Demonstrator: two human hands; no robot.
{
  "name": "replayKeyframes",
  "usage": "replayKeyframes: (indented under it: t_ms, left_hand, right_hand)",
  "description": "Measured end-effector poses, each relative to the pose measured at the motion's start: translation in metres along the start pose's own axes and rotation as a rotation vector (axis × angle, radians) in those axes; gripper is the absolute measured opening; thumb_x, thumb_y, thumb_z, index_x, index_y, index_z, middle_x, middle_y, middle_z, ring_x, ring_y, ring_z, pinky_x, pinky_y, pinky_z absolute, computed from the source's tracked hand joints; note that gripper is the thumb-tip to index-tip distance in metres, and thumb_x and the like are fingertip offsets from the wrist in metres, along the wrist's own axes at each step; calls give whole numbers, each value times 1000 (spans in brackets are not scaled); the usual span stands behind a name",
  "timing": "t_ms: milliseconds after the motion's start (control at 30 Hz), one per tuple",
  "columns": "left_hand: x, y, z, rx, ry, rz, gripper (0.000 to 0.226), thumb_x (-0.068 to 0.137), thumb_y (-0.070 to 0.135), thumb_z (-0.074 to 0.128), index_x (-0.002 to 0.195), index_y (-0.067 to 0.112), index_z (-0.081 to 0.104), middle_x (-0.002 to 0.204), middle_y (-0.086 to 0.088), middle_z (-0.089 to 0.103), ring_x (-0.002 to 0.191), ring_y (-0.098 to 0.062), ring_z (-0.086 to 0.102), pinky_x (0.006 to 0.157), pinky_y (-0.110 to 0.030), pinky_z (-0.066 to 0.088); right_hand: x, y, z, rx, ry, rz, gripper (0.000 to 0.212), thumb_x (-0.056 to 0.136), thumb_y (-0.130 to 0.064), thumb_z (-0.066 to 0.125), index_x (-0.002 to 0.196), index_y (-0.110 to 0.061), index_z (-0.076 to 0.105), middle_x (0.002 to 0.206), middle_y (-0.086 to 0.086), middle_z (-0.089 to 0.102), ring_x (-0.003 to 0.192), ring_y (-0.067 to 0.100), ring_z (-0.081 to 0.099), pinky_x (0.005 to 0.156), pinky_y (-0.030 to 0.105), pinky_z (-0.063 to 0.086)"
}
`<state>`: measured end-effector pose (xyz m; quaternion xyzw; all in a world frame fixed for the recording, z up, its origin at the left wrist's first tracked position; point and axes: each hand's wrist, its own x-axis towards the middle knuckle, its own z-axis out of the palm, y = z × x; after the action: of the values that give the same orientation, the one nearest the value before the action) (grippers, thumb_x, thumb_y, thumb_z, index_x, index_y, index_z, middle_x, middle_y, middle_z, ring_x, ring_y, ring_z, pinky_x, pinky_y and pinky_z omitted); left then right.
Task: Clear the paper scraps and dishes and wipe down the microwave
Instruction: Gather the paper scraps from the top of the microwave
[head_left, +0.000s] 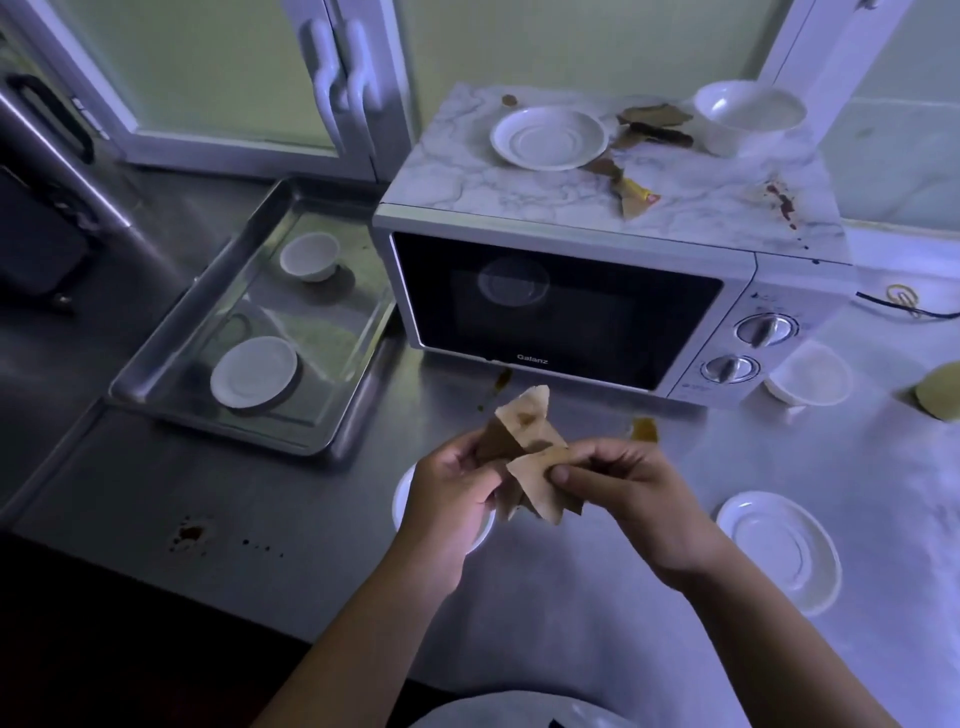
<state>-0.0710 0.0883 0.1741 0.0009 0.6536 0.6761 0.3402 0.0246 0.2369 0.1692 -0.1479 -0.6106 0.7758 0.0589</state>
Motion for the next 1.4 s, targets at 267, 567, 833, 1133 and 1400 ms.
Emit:
replayKeyframes:
  t_ms: [267, 567, 833, 1133, 1400]
  left_hand:
    - [-4, -7, -5, 39, -84, -60, 36, 91, -6, 46, 82, 12, 76, 83, -14, 66, 73, -24, 58, 74, -41, 52]
    - [-4, -18, -4, 55, 53, -35, 17, 96, 2, 58, 104, 5, 72, 96, -18, 74, 84, -21, 69, 76, -31, 54]
    - [4, -16, -21, 50, 283, 26, 19, 92, 7, 65, 82, 20, 74, 90, -15, 74, 81, -23, 65, 73, -37, 47]
    - [-5, -22, -17, 30, -52, -21, 12, 82, 19, 79, 93, 18, 78, 88, -17, 75, 81, -29, 74, 70, -35, 60]
    - [-5, -20, -30, -63, -295, -84, 18, 88, 10, 67, 99, 21, 78, 93, -3, 74, 84, -16, 70, 76, -33, 56]
  right_hand:
    - [-1, 9, 5, -222, 26, 140, 16, 90, 3, 65, 90, -6, 78, 84, 30, 66, 66, 17, 53, 59, 25, 44]
    - [-5, 19, 7, -286, 67, 235, 6, 87, 1, 69, 88, -1, 75, 81, 21, 70, 62, 10, 57, 58, 20, 48]
    - [-12, 17, -4, -185, 97, 233, 16, 81, 8, 72, 93, -2, 75, 88, 21, 71, 75, 21, 64, 70, 29, 53]
    - [-6, 9, 16, -269, 173, 92, 25, 78, 10, 73, 90, -12, 76, 83, 4, 76, 79, 18, 73, 70, 23, 58]
    - [-7, 16, 20, -397, 246, 47, 34, 74, 2, 80, 91, -25, 70, 81, -5, 70, 70, 11, 66, 63, 26, 55]
